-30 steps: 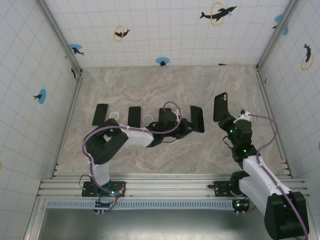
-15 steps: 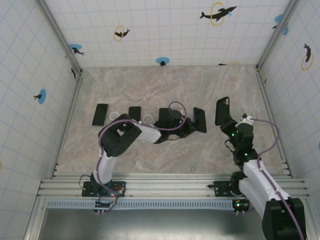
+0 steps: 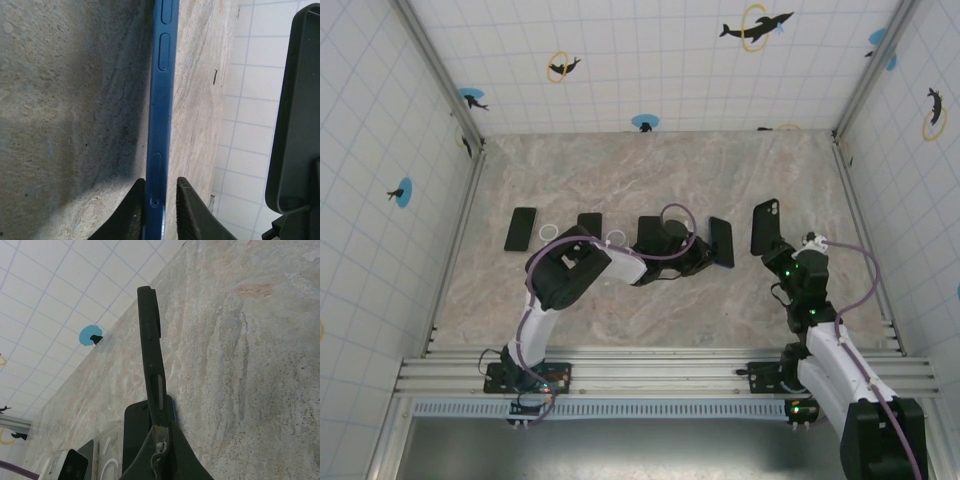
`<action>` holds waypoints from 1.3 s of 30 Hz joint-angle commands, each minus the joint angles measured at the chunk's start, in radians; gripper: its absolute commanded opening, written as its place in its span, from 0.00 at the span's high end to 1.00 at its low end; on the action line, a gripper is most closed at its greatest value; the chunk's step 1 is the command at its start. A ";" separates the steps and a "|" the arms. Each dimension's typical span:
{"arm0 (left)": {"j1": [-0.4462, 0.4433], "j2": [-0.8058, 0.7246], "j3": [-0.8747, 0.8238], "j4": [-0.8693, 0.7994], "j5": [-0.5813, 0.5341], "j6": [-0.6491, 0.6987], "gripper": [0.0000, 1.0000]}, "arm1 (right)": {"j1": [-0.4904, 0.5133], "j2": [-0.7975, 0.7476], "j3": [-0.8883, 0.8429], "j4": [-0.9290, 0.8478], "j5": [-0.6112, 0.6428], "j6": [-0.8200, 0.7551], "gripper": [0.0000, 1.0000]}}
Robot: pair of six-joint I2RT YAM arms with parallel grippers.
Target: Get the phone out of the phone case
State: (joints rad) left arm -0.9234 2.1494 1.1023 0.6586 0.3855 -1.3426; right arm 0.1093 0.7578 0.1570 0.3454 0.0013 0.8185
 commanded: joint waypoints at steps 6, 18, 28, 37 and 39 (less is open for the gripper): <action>0.012 0.000 0.038 -0.039 0.023 0.033 0.70 | -0.012 0.015 -0.031 0.035 -0.028 -0.006 1.00; 0.017 -0.046 0.016 -0.121 0.021 0.089 0.52 | -0.025 0.032 -0.043 0.047 -0.054 -0.034 1.00; 0.017 -0.090 0.028 -0.230 0.014 0.134 0.48 | -0.070 0.082 -0.066 0.096 -0.138 -0.064 1.00; 0.020 -0.131 0.049 -0.266 0.012 0.160 0.47 | -0.105 0.193 -0.094 0.241 -0.240 -0.068 1.00; 0.020 -0.155 0.043 -0.269 0.010 0.166 0.47 | -0.113 0.216 -0.099 0.266 -0.254 -0.073 1.00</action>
State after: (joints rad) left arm -0.9134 2.0544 1.1194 0.4198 0.3923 -1.2133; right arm 0.0097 0.9527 0.0769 0.5060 -0.2089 0.7647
